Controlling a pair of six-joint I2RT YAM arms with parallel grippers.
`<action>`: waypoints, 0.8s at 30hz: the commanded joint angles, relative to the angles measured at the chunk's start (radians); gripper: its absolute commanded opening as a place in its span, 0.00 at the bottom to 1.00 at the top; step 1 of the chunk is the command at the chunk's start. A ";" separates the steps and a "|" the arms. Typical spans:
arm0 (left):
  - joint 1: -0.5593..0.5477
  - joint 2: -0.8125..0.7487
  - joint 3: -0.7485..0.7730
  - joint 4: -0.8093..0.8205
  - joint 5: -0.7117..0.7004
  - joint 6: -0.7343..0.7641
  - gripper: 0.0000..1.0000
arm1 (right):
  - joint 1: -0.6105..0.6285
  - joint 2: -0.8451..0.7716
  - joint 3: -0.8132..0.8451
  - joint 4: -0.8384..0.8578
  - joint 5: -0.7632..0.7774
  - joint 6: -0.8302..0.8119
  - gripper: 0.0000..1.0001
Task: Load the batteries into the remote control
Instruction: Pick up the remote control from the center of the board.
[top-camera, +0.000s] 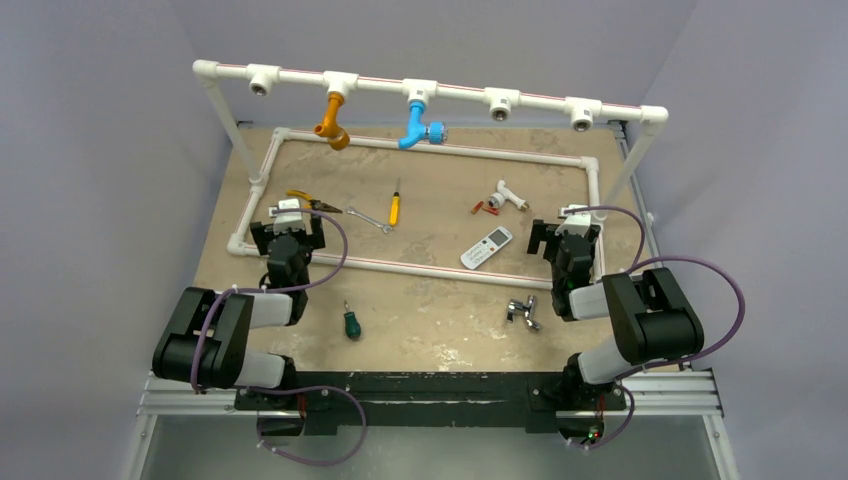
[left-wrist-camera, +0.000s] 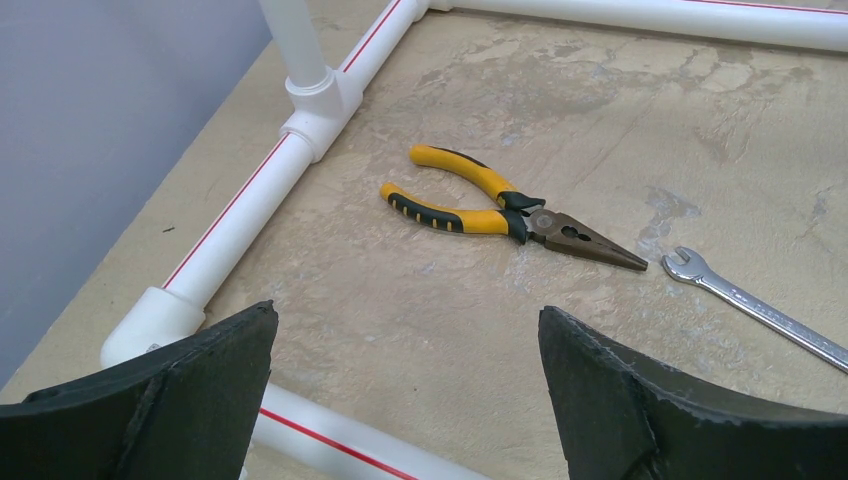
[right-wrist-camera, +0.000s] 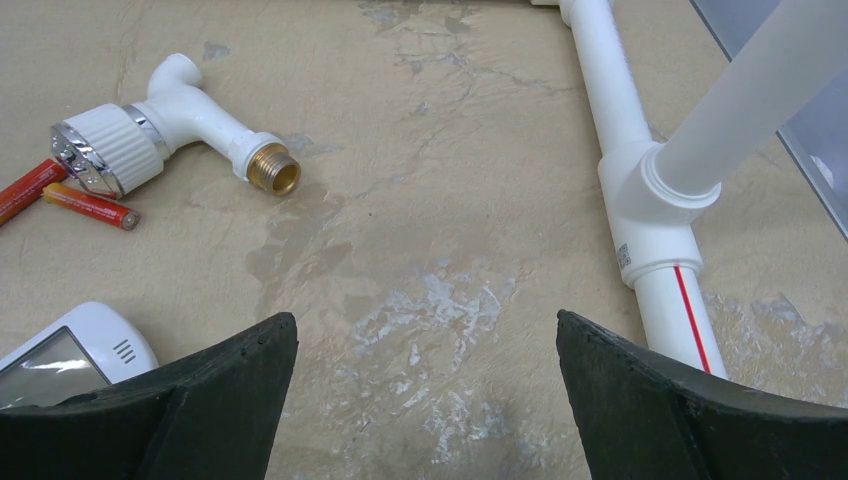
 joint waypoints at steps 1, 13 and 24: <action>0.011 -0.018 0.012 0.052 0.011 -0.011 1.00 | -0.003 -0.011 0.023 0.045 0.001 0.005 0.99; -0.138 -0.177 -0.058 0.125 -0.198 0.146 1.00 | -0.002 -0.051 -0.020 0.089 0.039 -0.012 0.98; -0.237 -0.540 0.060 -0.532 -0.397 -0.143 1.00 | 0.011 -0.424 0.014 -0.378 0.075 0.134 0.99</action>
